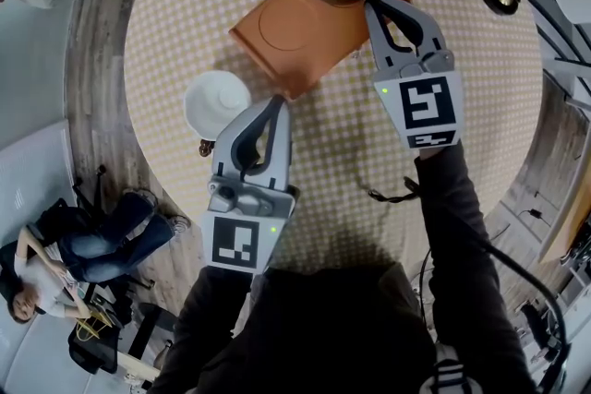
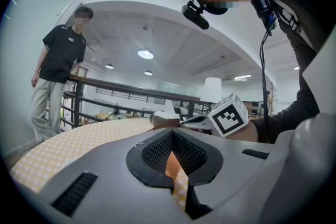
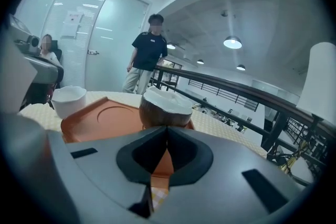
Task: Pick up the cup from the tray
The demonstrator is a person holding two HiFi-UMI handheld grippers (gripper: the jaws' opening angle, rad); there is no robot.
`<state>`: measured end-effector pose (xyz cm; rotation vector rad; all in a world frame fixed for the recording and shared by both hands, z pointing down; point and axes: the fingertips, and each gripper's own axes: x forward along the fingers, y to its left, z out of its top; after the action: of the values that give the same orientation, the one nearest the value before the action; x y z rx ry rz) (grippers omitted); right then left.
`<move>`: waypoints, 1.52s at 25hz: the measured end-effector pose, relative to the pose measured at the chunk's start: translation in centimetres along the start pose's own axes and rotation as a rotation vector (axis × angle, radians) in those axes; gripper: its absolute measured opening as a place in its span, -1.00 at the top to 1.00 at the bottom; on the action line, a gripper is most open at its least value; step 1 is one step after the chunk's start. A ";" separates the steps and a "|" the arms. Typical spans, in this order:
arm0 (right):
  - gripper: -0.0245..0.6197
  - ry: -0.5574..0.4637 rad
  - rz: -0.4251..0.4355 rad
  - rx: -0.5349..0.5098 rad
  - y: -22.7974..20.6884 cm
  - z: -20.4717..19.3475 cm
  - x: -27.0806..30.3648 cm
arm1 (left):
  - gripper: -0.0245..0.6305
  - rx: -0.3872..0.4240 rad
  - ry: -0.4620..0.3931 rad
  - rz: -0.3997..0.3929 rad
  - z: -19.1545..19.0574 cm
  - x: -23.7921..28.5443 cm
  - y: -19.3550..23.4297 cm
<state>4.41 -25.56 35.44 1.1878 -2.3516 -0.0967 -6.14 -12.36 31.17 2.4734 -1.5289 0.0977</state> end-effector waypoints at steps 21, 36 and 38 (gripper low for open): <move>0.90 -0.023 0.210 -0.139 7.3 1.8 0.6 | 0.91 0.007 0.015 -0.004 -0.4 0.1 -0.3; 0.90 -0.001 0.001 -0.148 -6.2 0.2 4.3 | 0.91 0.005 -0.004 0.006 0.3 -0.2 0.2; 0.90 -0.009 0.016 -0.191 -6.0 0.5 5.0 | 0.91 0.005 0.003 0.000 0.2 -0.2 0.0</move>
<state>6.08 -33.19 35.30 1.0783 -2.3008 -0.3143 -6.21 -12.20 30.96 2.4759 -1.5293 0.1057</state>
